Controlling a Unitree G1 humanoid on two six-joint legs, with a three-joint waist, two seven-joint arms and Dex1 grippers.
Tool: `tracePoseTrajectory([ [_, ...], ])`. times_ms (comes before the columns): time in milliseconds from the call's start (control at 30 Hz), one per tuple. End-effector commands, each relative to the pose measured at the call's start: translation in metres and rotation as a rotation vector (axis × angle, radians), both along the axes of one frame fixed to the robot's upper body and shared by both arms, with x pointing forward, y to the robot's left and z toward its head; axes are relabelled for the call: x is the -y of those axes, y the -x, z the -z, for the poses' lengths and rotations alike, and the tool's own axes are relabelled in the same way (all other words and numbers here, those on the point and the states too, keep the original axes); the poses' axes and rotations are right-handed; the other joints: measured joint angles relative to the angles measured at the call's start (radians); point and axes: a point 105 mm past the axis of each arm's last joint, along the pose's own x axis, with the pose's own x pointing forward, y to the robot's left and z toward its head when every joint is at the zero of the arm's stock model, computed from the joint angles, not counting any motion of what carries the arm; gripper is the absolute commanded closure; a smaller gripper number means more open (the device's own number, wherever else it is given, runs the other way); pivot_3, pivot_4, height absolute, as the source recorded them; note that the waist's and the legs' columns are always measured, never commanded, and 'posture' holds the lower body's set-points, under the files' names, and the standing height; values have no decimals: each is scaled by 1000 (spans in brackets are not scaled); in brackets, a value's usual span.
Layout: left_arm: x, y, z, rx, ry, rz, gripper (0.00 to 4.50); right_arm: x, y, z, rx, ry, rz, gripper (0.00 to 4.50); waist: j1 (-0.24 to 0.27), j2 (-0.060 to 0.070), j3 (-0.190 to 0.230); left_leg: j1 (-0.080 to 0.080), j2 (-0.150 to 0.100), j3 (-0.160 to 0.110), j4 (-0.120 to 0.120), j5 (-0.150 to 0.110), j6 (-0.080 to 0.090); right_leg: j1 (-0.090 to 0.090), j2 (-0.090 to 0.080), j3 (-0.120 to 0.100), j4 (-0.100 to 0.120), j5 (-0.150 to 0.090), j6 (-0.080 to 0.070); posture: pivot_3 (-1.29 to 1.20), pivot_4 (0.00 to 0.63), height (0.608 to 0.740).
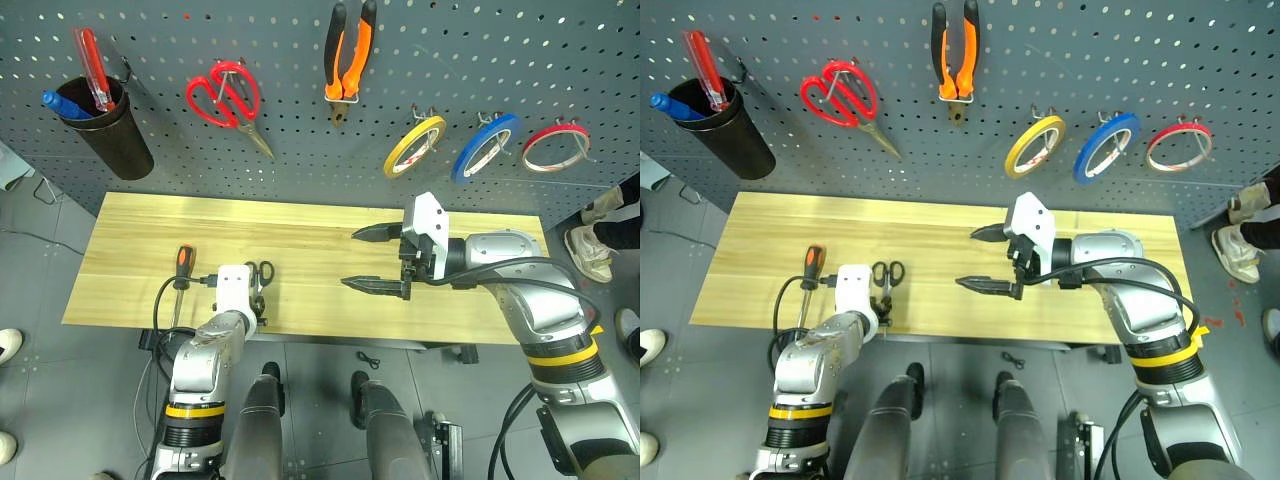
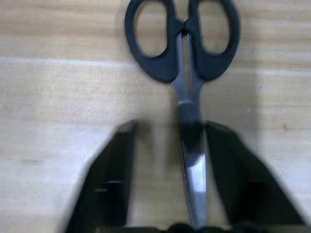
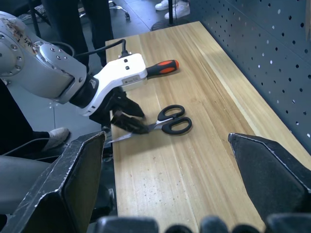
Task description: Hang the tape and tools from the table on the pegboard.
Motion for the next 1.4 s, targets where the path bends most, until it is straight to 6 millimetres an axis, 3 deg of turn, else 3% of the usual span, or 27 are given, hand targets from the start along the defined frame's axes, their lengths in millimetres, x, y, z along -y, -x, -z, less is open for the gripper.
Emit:
tracePoseTrajectory([
  [33, -2, -3, 6, -21, 0, 6, 4272, -1, 7, -10, 32, -24, -17, 0, -2, 0, 3, 0, 0, 0, 0, 0, 0, 0, 0, 0, 0, 0, -1, 29, 478, 740],
  [100, -2, -4, 5, -18, -3, 12, 4499, -2, 8, -10, 31, -25, -16, 0, -6, 0, 3, 0, 0, 0, 0, 0, 0, 0, 0, 0, 0, 2, 4, 29, 476, 740],
  [333, -4, 1, 1, 3, -9, 18, 4499, -2, 6, -12, 44, -39, -5, 0, -9, 0, 4, 0, 0, 0, -2, 0, 0, 0, 0, 0, -1, 2, 5, 44, 462, 740],
  [500, -2, 10, -38, 182, 0, 74, 4499, -4, 14, -27, 72, -116, -2, 0, -7, 0, 4, -1, 0, 0, -3, 0, 0, -2, 0, 0, -1, 2, 5, 75, 429, 740],
  [700, 7, 30, -97, 473, -40, 205, 4499, -15, 32, -79, 127, -365, -27, 0, -5, 0, 4, -2, 0, 0, -3, 0, 0, -2, 0, 0, -2, 2, 5, 105, 382, 740],
  [800, 13, 42, -131, 643, -86, 254, 4499, -16, 35, -108, 157, -485, -33, 0, -2, 0, 2, -2, 0, 0, -3, 0, 0, -2, 0, 0, -2, 2, 5, 132, 330, 740],
  [1067, 2, 49, -206, 968, -211, 155, 4499, -19, 30, -171, 274, -667, -20, 0, 18, -1, -27, -5, 0, 0, -3, 0, 0, -3, 0, -2, -5, 6, 3, 164, 238, 740],
  [1233, 2, 40, -226, 1044, -213, 121, 4499, -24, 33, -181, 310, -692, -60, 0, 27, -4, -64, -6, -1, 0, -3, 0, 0, -2, -1, -2, -7, 8, 1, 168, 213, 740],
  [1400, 6, 28, -224, 1030, -175, 119, 4499, -26, 32, -180, 303, -687, -66, 0, 32, -5, -77, -6, -1, 0, -2, 0, 0, -2, 0, -3, -6, 9, 1, 158, 203, 740],
])
